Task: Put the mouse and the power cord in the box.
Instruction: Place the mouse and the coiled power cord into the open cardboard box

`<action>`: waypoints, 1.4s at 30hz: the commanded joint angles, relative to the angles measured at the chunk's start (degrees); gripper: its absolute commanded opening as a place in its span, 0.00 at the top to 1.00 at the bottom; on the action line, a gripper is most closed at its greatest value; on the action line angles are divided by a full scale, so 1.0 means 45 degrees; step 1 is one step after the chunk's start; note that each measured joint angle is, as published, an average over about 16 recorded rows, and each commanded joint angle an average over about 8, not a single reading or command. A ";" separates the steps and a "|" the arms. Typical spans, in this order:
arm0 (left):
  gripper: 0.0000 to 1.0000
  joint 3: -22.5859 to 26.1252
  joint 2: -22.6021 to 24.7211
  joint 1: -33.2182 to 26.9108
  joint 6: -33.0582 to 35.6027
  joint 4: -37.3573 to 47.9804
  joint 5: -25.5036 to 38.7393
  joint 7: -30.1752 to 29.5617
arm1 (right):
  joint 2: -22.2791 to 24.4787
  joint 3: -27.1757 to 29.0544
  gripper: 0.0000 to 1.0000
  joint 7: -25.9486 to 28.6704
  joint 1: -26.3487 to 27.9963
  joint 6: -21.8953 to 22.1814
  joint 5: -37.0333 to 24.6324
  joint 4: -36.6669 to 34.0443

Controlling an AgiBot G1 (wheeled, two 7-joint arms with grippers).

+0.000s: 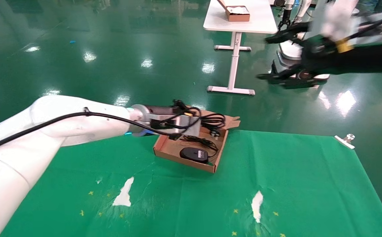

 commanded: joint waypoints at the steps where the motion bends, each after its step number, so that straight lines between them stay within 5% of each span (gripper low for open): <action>1: 1.00 0.0546 0.0011 0.0080 -0.0232 -0.0580 -0.0031 -0.0153 | 0.0577 -0.0102 0.00 0.0371 0.0539 -0.0816 -0.0141 0.0187; 3: 0.97 0.1073 0.0015 -0.0011 -0.0687 -0.0871 -0.0074 -0.0441 | 0.1005 -0.0174 0.00 0.0903 0.0753 -0.1178 -0.0232 0.0793; 10: 0.12 0.2046 0.0057 -0.0243 -0.2071 -0.1080 -0.0371 -0.1497 | 0.1940 -0.0292 0.00 0.2156 0.0916 -0.2120 -0.0323 0.2609; 12: 0.00 0.2147 0.0069 -0.0255 -0.2253 -0.1099 -0.0413 -0.1590 | 0.2038 -0.0302 0.00 0.2242 0.0923 -0.2256 -0.0326 0.2802; 24: 0.00 0.1563 -0.0425 0.0168 -0.1512 -0.1524 -0.0931 -0.1849 | 0.1996 -0.0077 0.00 0.2337 0.0438 -0.1977 -0.0133 0.2949; 42: 0.00 -0.1485 -0.3322 0.2846 0.1755 -0.4385 -0.4142 -0.4091 | 0.2753 0.2010 0.00 0.4205 -0.3505 -0.2254 0.1682 0.5917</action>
